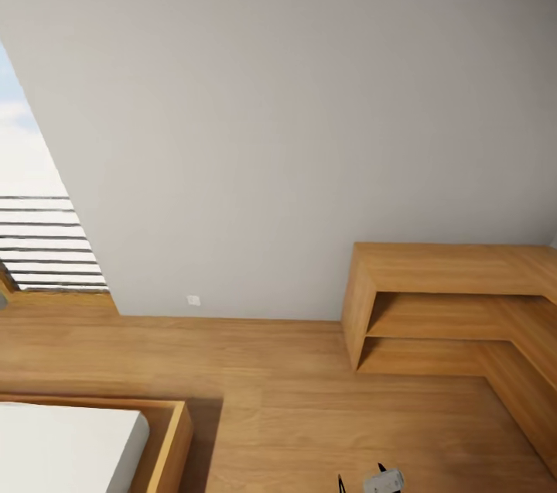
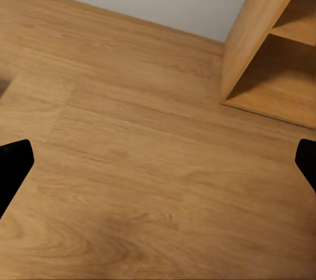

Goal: In the bedroom, organize the workspace by keeping the computer under the desk, ensuring the monitor is on the desk, placing the keyboard on the desk next to the monitor, placing the mouse on the desk next to the keyboard, moving the folder from the swivel chair onto the desk next to the mouse, stacking the notebook on top of the folder with the pen on top of the notebook, and positioning the swivel chair next to the desk.

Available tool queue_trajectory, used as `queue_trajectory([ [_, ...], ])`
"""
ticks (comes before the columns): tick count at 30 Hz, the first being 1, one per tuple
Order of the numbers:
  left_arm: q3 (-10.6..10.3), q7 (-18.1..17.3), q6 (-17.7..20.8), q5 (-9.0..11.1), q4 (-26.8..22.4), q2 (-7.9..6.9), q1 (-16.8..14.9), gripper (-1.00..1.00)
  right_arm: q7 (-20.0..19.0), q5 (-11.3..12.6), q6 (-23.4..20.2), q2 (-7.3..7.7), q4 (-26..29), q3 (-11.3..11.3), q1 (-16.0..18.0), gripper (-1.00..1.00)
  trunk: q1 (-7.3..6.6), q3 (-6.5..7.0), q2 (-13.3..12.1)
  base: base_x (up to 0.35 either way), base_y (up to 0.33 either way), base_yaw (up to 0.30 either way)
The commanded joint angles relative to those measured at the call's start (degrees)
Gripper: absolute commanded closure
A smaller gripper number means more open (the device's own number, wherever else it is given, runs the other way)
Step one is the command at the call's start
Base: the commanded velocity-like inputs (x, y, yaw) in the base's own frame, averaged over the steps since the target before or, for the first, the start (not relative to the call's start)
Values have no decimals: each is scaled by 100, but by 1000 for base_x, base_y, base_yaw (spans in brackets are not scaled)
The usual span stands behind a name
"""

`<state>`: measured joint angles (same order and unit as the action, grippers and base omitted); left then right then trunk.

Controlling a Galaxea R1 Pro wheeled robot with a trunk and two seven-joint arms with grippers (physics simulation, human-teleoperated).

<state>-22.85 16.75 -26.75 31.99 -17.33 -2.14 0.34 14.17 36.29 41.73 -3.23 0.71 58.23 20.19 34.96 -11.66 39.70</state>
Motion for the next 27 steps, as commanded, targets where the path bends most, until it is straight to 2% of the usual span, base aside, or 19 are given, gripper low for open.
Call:
queue_trajectory([
  [1,-50,46,-5,27,-16,-6,1,-100,52,-2,1,-2,-1,48,3,-100,5,-7,6,326,-42,0],
  [13,-47,48,-5,27,-16,-6,1,-100,49,-30,2,-2,-1,57,3,-100,5,3,6,319,-120,-25],
  [20,-44,48,-5,27,-16,-6,1,-100,34,-42,2,-1,-1,65,3,-100,5,41,6,208,-165,-205],
  [27,-44,47,-14,25,7,-6,1,-100,33,-35,2,-2,-2,66,3,-100,5,81,6,32,-30,-221],
])
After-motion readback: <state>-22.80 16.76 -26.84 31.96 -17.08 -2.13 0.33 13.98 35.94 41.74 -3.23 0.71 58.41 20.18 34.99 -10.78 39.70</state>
